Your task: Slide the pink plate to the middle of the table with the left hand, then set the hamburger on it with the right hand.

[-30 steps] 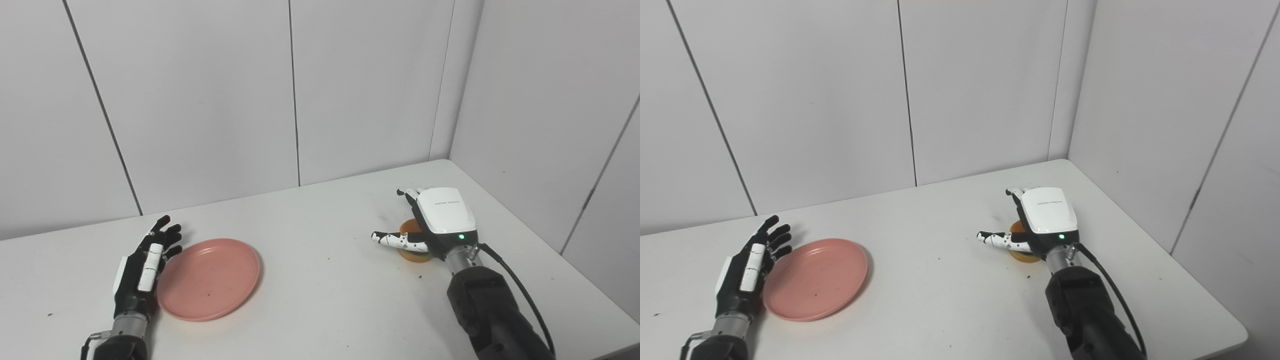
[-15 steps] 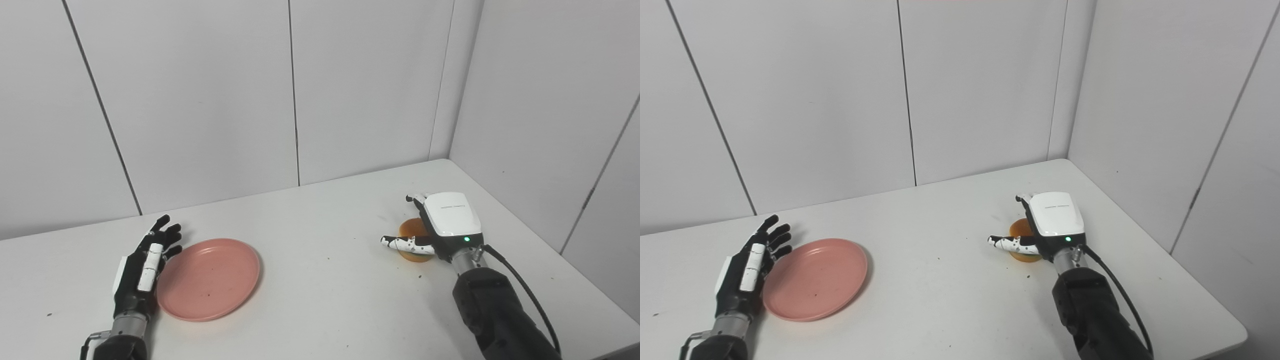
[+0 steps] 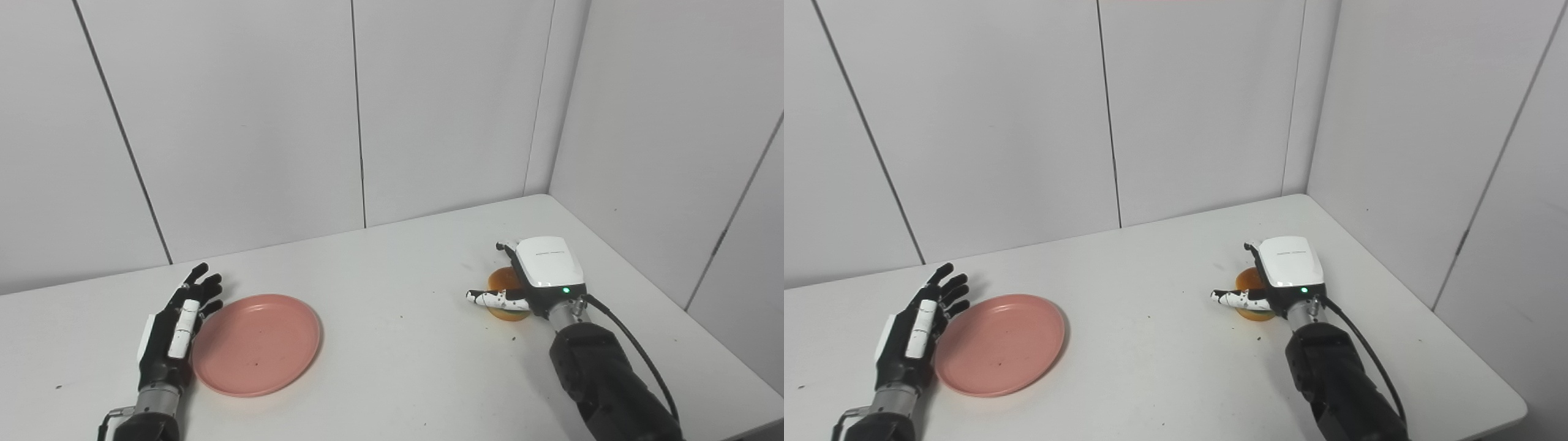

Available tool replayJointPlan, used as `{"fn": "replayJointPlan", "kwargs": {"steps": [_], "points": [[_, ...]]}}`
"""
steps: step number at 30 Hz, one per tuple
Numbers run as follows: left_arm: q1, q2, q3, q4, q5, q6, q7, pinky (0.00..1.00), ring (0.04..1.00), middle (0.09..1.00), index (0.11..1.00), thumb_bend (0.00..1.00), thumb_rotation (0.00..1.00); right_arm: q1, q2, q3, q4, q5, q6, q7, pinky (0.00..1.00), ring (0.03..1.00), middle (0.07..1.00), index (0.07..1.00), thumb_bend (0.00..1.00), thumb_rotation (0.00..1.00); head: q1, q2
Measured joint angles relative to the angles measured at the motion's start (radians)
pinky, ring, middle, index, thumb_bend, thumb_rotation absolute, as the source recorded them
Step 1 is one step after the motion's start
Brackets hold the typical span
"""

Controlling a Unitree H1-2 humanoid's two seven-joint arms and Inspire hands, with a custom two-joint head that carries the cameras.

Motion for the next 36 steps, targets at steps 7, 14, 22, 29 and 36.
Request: {"fn": "replayJointPlan", "kwargs": {"steps": [7,14,22,29,36], "points": [[0.008,-0.002,-0.003,-0.016,0.007,0.004,0.001,0.8,0.846,0.827,0.844,0.89,0.85,-0.014,-0.005,0.027,0.038,0.012,0.005,0.011,0.75,0.748,0.774,0.757,0.8,0.95,0.005,0.003],[0.017,-0.004,-0.003,-0.035,0.006,0.014,0.001,0.82,0.85,0.831,0.848,0.87,0.85,-0.02,-0.006,0.036,0.073,0.025,0.012,0.017,0.75,0.754,0.779,0.772,0.79,0.95,0.008,0.006],[0.02,-0.004,-0.003,-0.041,0.006,0.021,0.002,0.83,0.852,0.834,0.851,0.85,0.84,-0.021,-0.007,0.049,0.106,0.05,0.012,0.013,0.77,0.777,0.793,0.776,0.79,0.95,0.012,0.008],[0.029,-0.008,-0.003,-0.06,0.006,0.033,0.002,0.84,0.854,0.836,0.854,0.86,0.84,-0.021,-0.007,0.054,0.12,0.073,0.012,0.005,0.61,0.687,0.762,0.743,0.78,0.89,0.017,0.011],[0.034,-0.012,-0.004,-0.07,0.006,0.035,0.002,0.83,0.858,0.839,0.857,0.85,0.84,-0.028,-0.007,0.046,0.182,0.133,0.011,-0.106,0.32,0.434,0.571,0.635,0.63,0.61,0.02,0.012]]}}
